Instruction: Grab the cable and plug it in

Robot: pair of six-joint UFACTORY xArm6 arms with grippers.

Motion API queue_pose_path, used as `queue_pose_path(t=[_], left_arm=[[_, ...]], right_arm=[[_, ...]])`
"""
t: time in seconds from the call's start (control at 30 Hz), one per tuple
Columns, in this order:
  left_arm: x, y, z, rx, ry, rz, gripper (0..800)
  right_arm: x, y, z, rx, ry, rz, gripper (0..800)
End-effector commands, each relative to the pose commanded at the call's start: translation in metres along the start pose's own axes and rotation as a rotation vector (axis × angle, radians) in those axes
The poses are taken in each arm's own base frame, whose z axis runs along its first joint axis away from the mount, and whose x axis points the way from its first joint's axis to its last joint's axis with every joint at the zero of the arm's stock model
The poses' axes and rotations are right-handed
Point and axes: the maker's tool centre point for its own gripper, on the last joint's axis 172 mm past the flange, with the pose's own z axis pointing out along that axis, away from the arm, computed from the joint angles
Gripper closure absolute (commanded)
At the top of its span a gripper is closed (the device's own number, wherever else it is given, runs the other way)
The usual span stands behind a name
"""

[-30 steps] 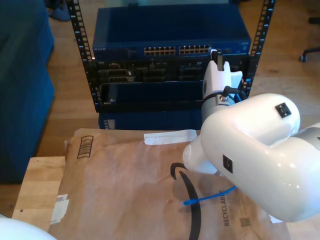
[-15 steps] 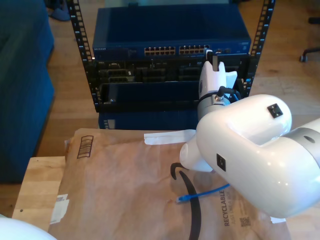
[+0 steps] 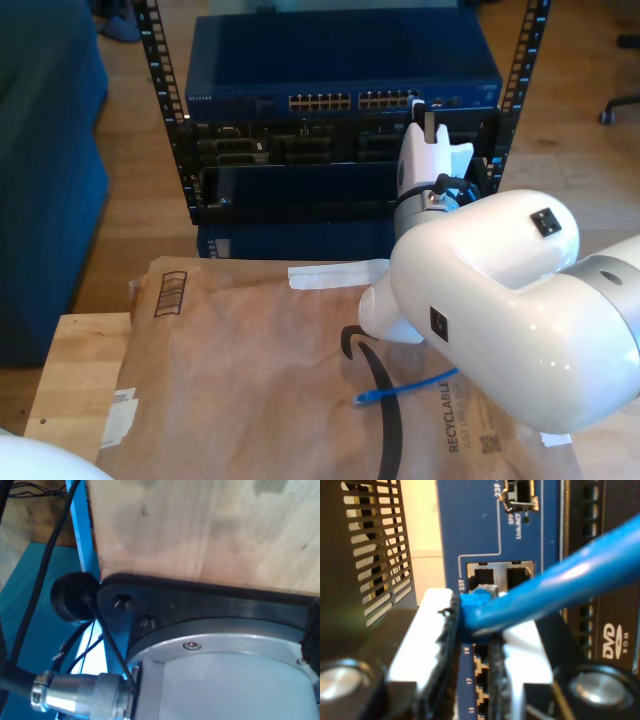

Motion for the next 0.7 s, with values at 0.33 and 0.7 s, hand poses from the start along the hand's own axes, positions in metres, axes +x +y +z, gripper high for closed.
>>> queue_pose_path(t=[0.33, 0.7], left_arm=[[0.0002, 0.0, -0.0003, 0.0, 0.002, 0.0, 0], [0.0, 0.0, 0.0, 0.0, 0.0, 0.0, 0]], right_arm=[[0.0096, 0.0008, 0.0058, 0.005, 0.017, 0.001, 800], [0.0012, 0.0004, 0.004, 0.005, -0.008, -0.005, 800]])
